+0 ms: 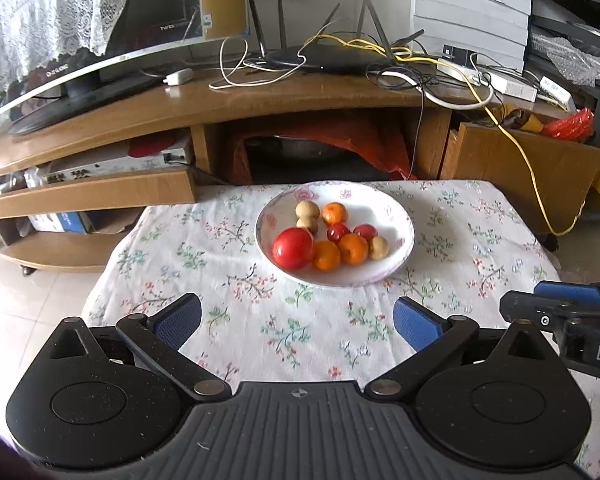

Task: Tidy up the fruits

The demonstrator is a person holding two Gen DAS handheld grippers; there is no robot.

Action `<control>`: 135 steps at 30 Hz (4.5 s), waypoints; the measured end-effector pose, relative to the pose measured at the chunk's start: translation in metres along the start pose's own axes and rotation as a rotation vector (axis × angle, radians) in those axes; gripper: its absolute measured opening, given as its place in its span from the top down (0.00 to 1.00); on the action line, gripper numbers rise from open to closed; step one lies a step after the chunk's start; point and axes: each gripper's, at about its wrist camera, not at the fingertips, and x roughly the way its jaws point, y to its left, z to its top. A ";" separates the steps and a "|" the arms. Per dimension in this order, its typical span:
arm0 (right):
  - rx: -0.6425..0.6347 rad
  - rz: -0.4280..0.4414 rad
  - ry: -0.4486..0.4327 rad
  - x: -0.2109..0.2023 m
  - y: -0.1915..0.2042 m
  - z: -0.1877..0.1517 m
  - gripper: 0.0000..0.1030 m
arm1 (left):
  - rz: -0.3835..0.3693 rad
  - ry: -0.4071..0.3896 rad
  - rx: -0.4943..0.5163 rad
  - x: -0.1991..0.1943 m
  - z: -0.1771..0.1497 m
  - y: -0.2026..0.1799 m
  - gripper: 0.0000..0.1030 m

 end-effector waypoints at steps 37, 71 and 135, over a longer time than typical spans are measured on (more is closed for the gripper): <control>0.034 -0.012 0.034 -0.059 0.018 -0.074 0.66 | -0.048 0.123 0.054 -0.047 -0.070 -0.020 0.00; 0.024 -0.021 0.089 -0.056 0.025 -0.090 0.65 | -0.012 0.132 -0.005 -0.054 -0.080 -0.014 0.00; 0.016 -0.052 0.116 -0.046 0.028 -0.094 0.65 | 0.017 0.141 -0.004 -0.054 -0.085 -0.011 0.00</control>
